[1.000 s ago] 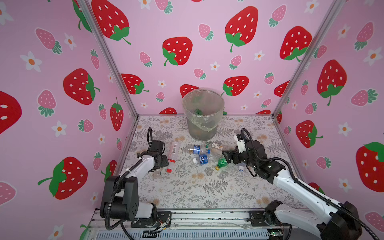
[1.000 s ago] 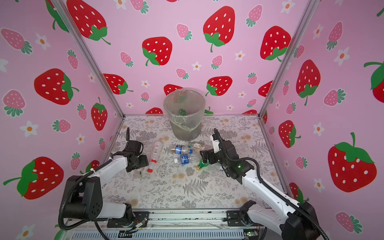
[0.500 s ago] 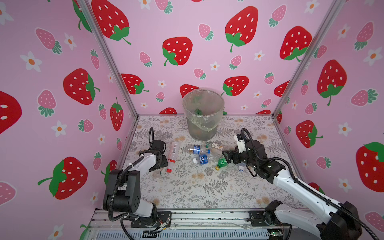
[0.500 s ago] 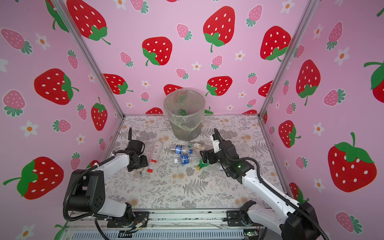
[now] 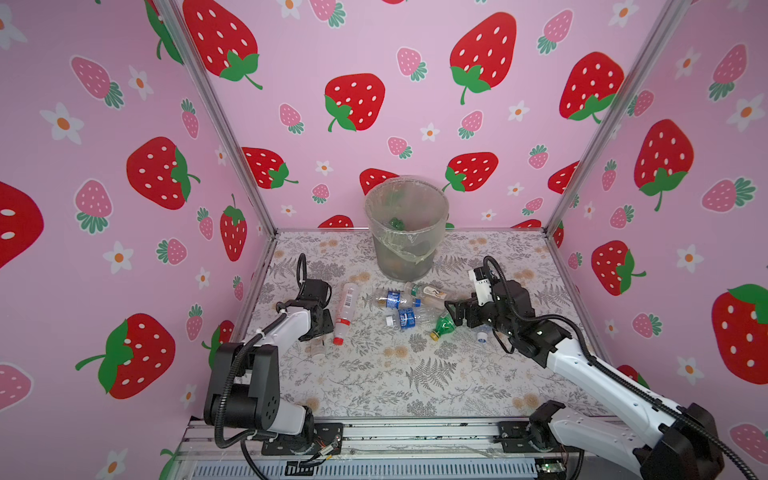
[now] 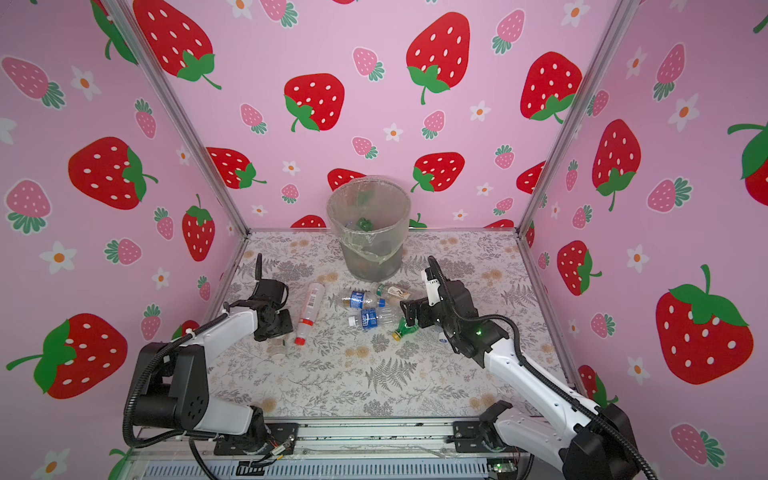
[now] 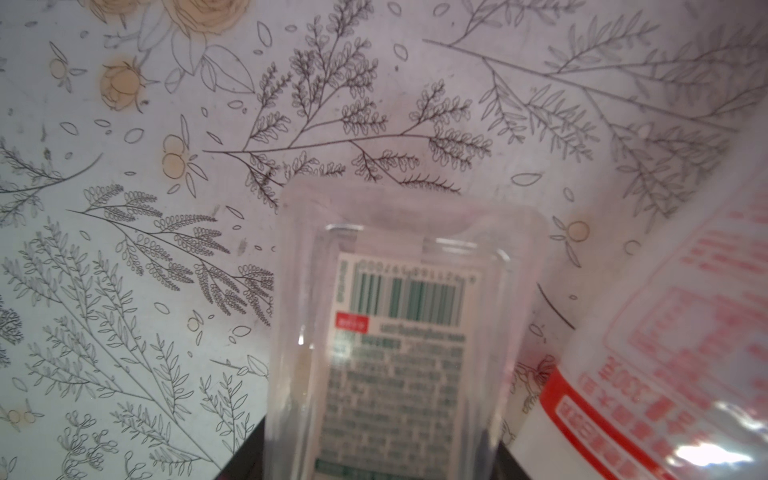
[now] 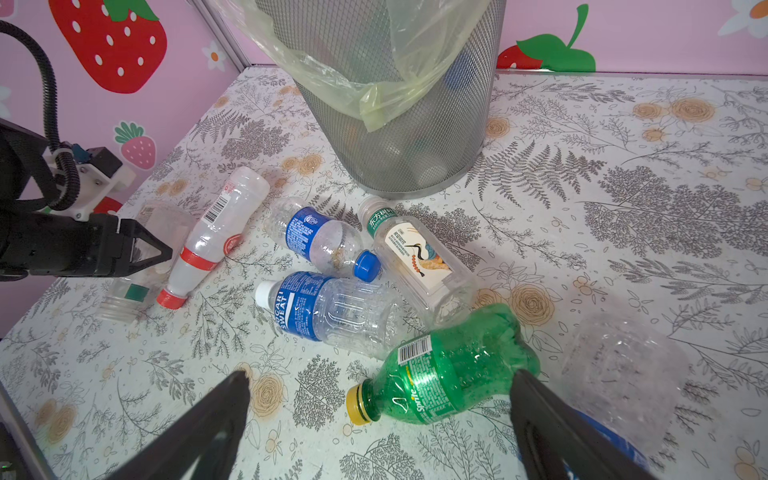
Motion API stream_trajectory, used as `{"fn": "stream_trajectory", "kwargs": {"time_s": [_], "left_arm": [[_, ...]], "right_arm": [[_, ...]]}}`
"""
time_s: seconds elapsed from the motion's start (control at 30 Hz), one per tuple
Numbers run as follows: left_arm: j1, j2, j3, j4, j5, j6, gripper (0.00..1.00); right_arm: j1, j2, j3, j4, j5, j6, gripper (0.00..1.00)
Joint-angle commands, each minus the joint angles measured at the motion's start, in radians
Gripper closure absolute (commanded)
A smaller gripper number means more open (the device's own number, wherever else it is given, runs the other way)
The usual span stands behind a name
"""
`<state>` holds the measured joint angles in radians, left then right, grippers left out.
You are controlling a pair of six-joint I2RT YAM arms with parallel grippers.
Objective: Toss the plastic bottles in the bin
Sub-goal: 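Lift the flat clear bottle with the left gripper and carry it over the bin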
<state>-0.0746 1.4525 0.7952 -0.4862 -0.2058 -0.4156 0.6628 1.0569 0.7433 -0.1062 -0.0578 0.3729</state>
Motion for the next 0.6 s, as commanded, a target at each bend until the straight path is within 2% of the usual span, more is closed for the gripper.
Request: {"fn": "stream_trajectory", "kwargs": {"time_s": [0.0, 0.33, 0.57], "left_arm": [[0.004, -0.04, 0.017, -0.011, 0.003, -0.007, 0.46], [0.004, -0.148, 0.047, -0.033, 0.07, -0.028, 0.48], [0.002, -0.228, 0.084, -0.027, 0.197, 0.005, 0.48]], "right_arm": [[-0.003, -0.003, 0.024, -0.001, -0.008, 0.009, 0.01], [-0.005, 0.001, 0.012, -0.001, -0.004, 0.012, 0.01], [-0.008, 0.009, 0.013, -0.007, 0.029, 0.02, 0.01]]}}
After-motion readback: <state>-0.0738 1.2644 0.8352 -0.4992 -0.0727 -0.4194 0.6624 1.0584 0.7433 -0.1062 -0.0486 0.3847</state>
